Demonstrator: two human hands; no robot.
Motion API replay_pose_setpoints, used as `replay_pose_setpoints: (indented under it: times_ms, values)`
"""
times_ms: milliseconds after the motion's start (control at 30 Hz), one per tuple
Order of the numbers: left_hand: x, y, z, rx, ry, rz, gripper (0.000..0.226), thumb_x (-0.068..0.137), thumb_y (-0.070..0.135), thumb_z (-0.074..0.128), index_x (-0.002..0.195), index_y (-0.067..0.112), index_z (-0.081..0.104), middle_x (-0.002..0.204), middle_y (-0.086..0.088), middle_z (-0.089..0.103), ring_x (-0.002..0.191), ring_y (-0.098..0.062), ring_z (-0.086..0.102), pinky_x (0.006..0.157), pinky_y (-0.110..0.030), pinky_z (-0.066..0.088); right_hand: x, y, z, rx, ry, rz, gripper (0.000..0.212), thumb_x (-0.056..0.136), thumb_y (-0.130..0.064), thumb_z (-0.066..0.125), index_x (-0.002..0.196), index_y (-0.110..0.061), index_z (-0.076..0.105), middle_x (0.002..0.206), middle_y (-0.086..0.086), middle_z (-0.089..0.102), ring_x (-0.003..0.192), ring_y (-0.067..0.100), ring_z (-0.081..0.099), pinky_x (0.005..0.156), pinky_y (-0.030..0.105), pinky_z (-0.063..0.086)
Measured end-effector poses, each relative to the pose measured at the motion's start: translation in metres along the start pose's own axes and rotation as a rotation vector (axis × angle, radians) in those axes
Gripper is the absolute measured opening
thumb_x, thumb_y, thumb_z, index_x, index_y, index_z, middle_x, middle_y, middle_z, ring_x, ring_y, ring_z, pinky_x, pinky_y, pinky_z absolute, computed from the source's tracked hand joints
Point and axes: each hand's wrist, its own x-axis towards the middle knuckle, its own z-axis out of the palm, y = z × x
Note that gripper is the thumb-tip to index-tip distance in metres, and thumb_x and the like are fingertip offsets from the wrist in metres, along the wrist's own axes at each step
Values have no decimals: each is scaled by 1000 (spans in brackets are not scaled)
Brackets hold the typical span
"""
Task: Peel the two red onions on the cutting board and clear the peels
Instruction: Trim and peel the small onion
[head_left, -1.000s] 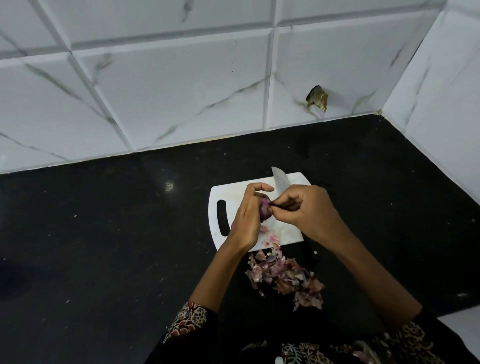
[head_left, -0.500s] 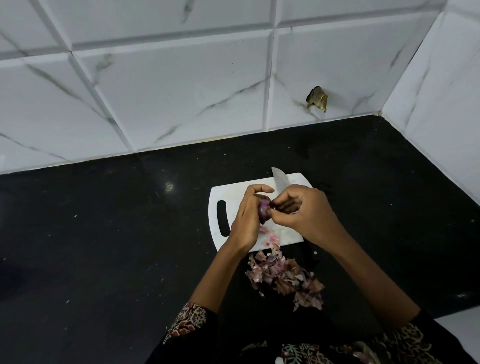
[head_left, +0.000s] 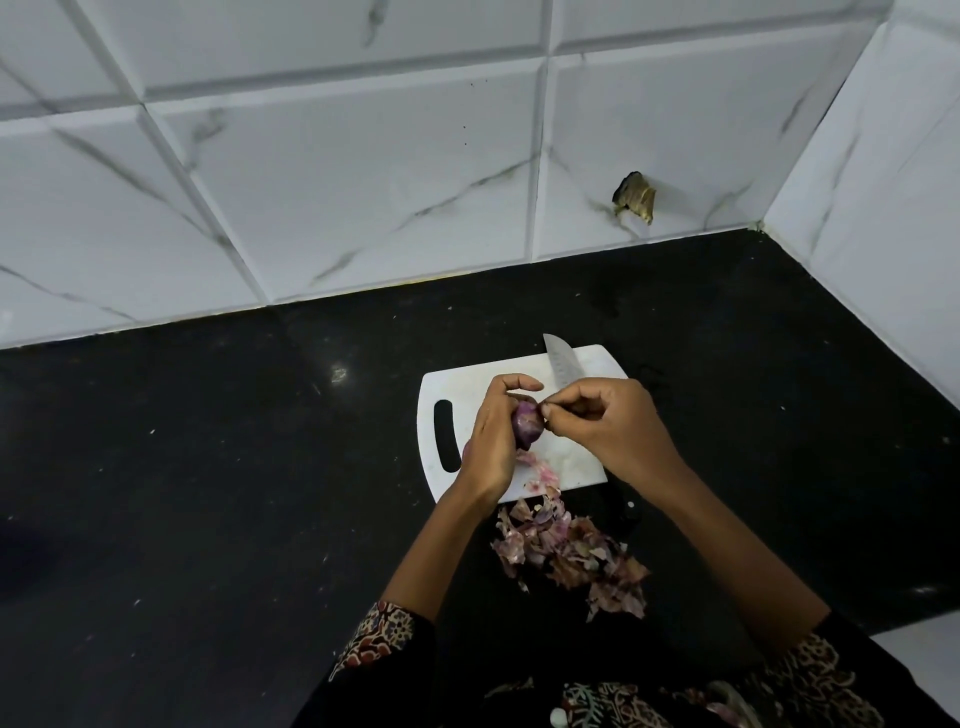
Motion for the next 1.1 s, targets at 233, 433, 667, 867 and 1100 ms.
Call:
replay_pose_setpoints:
  times_ms: [233, 433, 667, 867, 1100]
  values:
    - [3, -2, 2, -67, 34, 6, 30, 85, 34, 28, 100, 28, 53, 76, -8, 55, 77, -27, 51, 68, -38, 45, -10, 6, 23, -110, 140, -175, 10, 81, -9, 71, 92, -9, 71, 87, 1, 68, 77, 7, 65, 69, 15, 51]
    - [2, -4, 3, -83, 52, 53, 28, 80, 25, 29, 98, 27, 50, 52, 15, 46, 55, -6, 42, 58, -28, 37, -12, 6, 30, -285, 207, -264, 5, 88, -8, 62, 88, -11, 65, 85, -2, 64, 76, 8, 60, 65, 21, 49]
    - [1, -4, 4, -71, 37, 45, 29, 79, 27, 31, 100, 28, 51, 55, 11, 47, 64, -16, 45, 65, -39, 35, -9, 6, 35, -369, 111, -166, 5, 93, -8, 48, 93, -12, 50, 96, 1, 49, 78, 7, 47, 65, 21, 44]
    - [1, -2, 5, -113, 68, -38, 27, 85, 32, 32, 94, 32, 58, 87, -10, 63, 80, -28, 57, 72, -43, 43, -3, 6, 33, 64, 104, 242, 10, 99, -16, 39, 97, -16, 50, 99, 7, 61, 90, 19, 62, 82, 37, 54]
    - [4, 7, 8, -469, 108, -168, 36, 93, 12, 26, 87, 17, 61, 65, 2, 64, 59, -15, 48, 56, -27, 30, -7, 4, 29, 348, 310, 331, 17, 94, -2, 48, 83, -15, 51, 86, 11, 65, 78, 21, 67, 63, 24, 54]
